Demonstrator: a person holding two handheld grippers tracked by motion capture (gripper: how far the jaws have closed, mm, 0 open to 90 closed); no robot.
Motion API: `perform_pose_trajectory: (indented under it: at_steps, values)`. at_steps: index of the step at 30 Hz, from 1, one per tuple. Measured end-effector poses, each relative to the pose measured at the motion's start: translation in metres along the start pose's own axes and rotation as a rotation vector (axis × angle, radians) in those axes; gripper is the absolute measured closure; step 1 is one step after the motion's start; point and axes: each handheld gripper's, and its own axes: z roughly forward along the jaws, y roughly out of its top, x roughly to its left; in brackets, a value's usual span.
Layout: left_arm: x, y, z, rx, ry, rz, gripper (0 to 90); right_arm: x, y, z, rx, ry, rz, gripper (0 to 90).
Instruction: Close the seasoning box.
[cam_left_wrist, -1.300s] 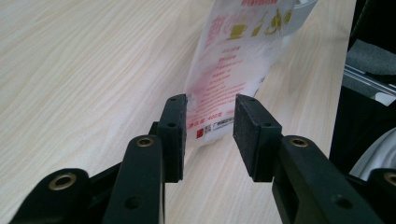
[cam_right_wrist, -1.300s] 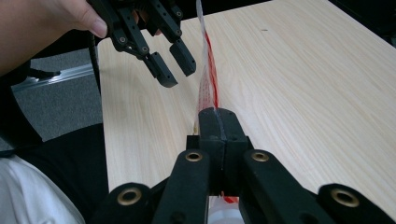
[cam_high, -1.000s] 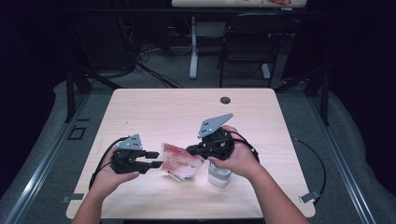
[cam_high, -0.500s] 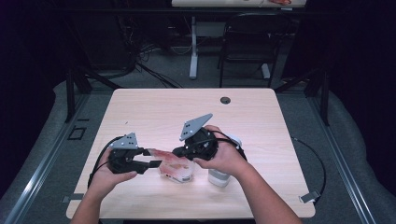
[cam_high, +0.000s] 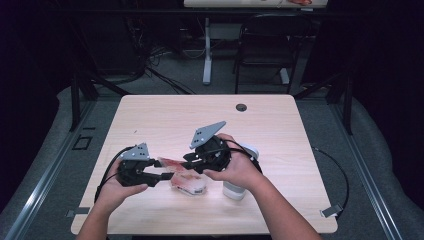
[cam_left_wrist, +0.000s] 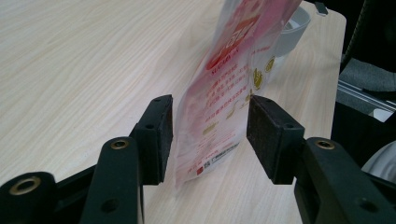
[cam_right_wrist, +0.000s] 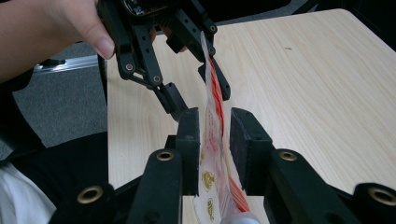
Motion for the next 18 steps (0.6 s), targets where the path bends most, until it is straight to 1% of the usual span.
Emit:
perform_pose_trajectory:
  at_steps: [4, 7, 8, 9, 10, 11, 12, 13, 14, 15, 18]
  values:
    - [0.0, 0.0, 0.002, 0.017, 0.003, 0.002, 51.1, 0.0, -0.002, -0.004, -0.019, -0.009, 0.01, 69.2]
    - [0.0, 0.0, 0.002, 0.018, 0.004, 0.002, 51.1, 0.001, -0.002, -0.006, -0.03, -0.007, 0.012, 67.6]
    - [0.0, 0.0, 0.001, 0.015, 0.003, 0.001, 51.1, 0.002, -0.003, -0.008, -0.03, -0.015, 0.013, 65.2]
    - [0.0, 0.0, 0.001, 0.014, 0.007, 0.002, 51.1, 0.002, -0.003, -0.008, -0.03, -0.015, 0.013, 65.2]
    - [-0.001, 0.0, 0.001, 0.016, 0.021, 0.005, 51.1, 0.003, -0.005, -0.01, -0.034, -0.04, 0.013, 62.7]
    - [-0.001, 0.0, 0.001, 0.016, 0.021, 0.005, 51.2, 0.003, -0.005, -0.01, -0.034, -0.04, 0.013, 62.7]
    - [-0.001, 0.0, 0.002, 0.013, 0.034, 0.011, 51.6, 0.002, -0.008, -0.013, -0.053, -0.064, 0.025, 61.0]
    - [-0.001, 0.0, 0.002, 0.013, 0.034, 0.011, 51.7, 0.002, -0.008, -0.013, -0.053, -0.064, 0.025, 61.0]
    - [-0.002, 0.0, 0.002, 0.02, 0.036, 0.011, 51.7, -0.001, -0.013, -0.016, -0.067, -0.07, 0.045, 60.9]
    - [-0.002, 0.0, 0.002, 0.02, 0.036, 0.011, 51.7, -0.001, -0.013, -0.016, -0.067, -0.07, 0.045, 60.9]
    - [-0.002, 0.0, 0.002, 0.013, 0.036, 0.012, 51.7, -0.004, -0.021, -0.022, -0.09, -0.08, 0.075, 58.8]
